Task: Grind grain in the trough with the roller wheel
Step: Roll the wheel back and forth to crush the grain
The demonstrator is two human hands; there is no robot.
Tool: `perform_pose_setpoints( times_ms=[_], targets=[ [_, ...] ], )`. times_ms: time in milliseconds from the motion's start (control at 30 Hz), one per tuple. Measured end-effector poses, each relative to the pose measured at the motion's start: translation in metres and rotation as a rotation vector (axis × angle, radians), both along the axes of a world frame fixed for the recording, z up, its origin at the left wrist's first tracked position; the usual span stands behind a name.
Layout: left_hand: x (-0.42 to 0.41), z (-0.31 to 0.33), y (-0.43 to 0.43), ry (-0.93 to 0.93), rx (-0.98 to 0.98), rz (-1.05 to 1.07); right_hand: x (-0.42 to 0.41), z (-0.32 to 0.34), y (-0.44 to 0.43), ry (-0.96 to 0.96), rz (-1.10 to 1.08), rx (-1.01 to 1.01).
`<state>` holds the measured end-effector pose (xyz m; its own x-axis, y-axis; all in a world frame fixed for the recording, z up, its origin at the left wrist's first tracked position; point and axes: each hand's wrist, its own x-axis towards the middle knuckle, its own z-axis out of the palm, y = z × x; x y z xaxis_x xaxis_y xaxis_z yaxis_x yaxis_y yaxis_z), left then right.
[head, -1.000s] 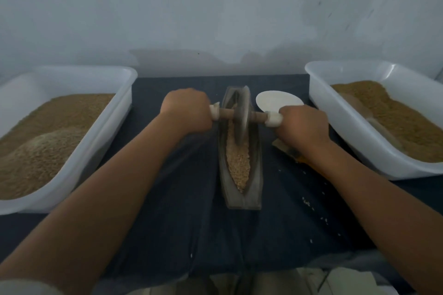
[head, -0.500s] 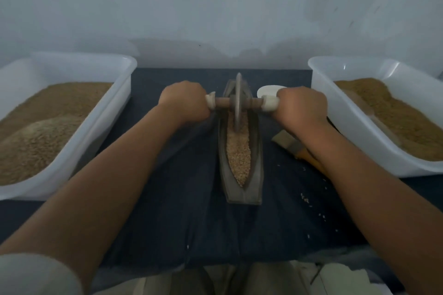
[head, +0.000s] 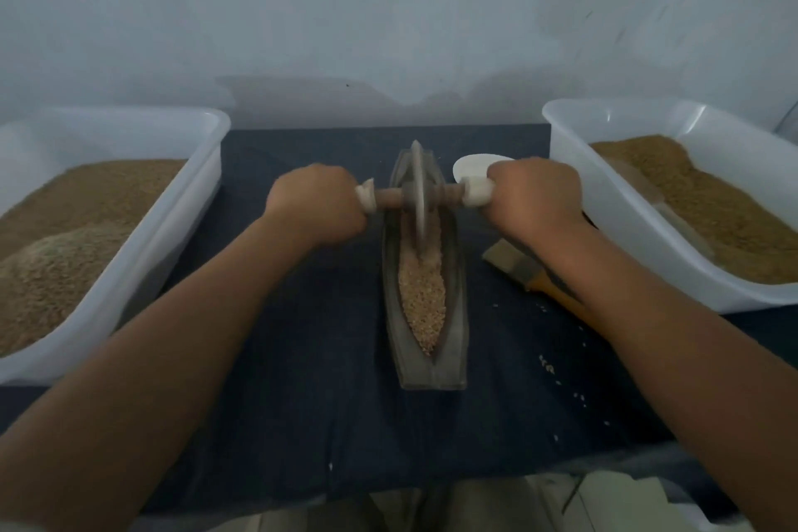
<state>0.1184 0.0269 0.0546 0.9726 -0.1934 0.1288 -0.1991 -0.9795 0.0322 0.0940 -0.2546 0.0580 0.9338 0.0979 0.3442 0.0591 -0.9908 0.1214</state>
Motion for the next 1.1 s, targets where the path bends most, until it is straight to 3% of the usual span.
perform_pose_setpoints(
  times_ms=[167, 333, 533, 633, 767, 867, 967, 1100],
  targets=[
    [-0.006, 0.016, -0.004, 0.028, 0.082, -0.067, -0.015, -0.005, -0.005, 0.069, -0.044, 0.024],
    [-0.054, -0.003, 0.016, -0.110, 0.176, -0.206, -0.078, -0.028, -0.023, -0.069, 0.098, 0.012],
    [0.005, 0.016, -0.004, 0.030, 0.061, -0.046, -0.004, -0.009, -0.005, 0.036, -0.010, 0.070],
    [-0.001, 0.021, -0.008, 0.044, 0.058, -0.043, -0.007, -0.002, -0.001, 0.082, -0.008, 0.081],
    [-0.057, 0.003, 0.012, -0.083, 0.129, -0.128, -0.068, -0.013, -0.011, 0.005, 0.045, 0.009],
    [-0.091, -0.010, 0.027, -0.161, 0.140, -0.180, -0.094, -0.023, -0.021, 0.061, 0.147, 0.076],
    [-0.069, -0.014, 0.021, -0.070, 0.105, -0.107, -0.069, -0.018, -0.017, -0.015, 0.103, 0.036],
    [-0.004, 0.001, -0.003, -0.071, 0.077, 0.003, -0.014, -0.005, -0.003, 0.050, -0.012, 0.050]
  ],
)
